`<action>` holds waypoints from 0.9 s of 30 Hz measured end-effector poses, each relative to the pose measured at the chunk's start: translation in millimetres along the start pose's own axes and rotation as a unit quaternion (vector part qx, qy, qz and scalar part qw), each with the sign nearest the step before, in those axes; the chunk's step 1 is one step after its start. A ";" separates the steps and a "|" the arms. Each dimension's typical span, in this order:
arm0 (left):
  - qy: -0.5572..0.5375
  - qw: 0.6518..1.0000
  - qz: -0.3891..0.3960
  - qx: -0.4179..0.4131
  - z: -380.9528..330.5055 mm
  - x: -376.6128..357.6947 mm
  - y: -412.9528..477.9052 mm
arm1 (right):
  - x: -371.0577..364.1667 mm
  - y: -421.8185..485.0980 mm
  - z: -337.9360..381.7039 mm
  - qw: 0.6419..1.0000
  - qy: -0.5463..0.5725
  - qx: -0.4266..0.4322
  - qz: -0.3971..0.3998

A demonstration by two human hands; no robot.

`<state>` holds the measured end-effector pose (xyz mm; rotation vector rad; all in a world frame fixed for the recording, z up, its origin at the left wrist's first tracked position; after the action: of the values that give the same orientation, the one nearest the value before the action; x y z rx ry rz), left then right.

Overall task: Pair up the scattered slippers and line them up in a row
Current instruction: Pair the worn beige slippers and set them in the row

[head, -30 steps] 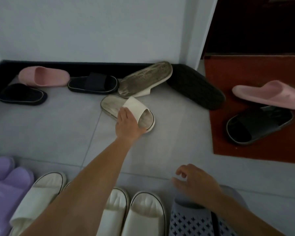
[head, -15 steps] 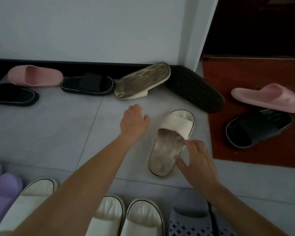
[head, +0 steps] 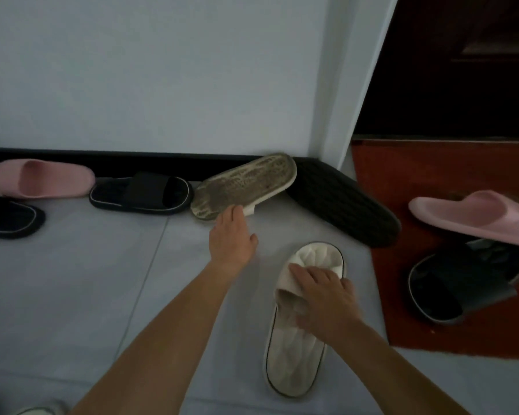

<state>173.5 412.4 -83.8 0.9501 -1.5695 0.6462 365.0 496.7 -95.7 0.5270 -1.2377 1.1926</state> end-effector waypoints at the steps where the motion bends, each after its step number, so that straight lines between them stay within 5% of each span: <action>1: 0.004 1.000 0.002 -0.001 1.6 -0.9 9.1 | -1.0 1.1 -1.6 1.000 0.007 0.002 0.004; 8: -0.007 0.997 0.078 -0.011 -10.4 0.8 83.3 | -5.4 4.2 3.1 1.000 0.006 0.004 -0.005; 17: 0.152 0.956 0.221 -0.118 -34.6 15.2 122.5 | -7.9 4.0 4.1 1.000 0.010 -0.005 -0.026; 27: 0.177 0.946 0.048 -0.266 -41.9 25.8 32.3 | -4.7 3.5 8.6 0.998 -0.039 -0.031 -0.028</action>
<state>167.3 457.7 -46.8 0.3314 -1.3649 0.3951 358.7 488.8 -98.3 0.5639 -1.3144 1.0913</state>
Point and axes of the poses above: each hand's wrist, its own y-axis towards the middle knuckle, its own x-axis out of the back of the hand, z = x × y, the point moved 5 cm from there along y, towards the middle knuckle, and after that the axes turned 3 degrees about y, right-handed, at the moved point
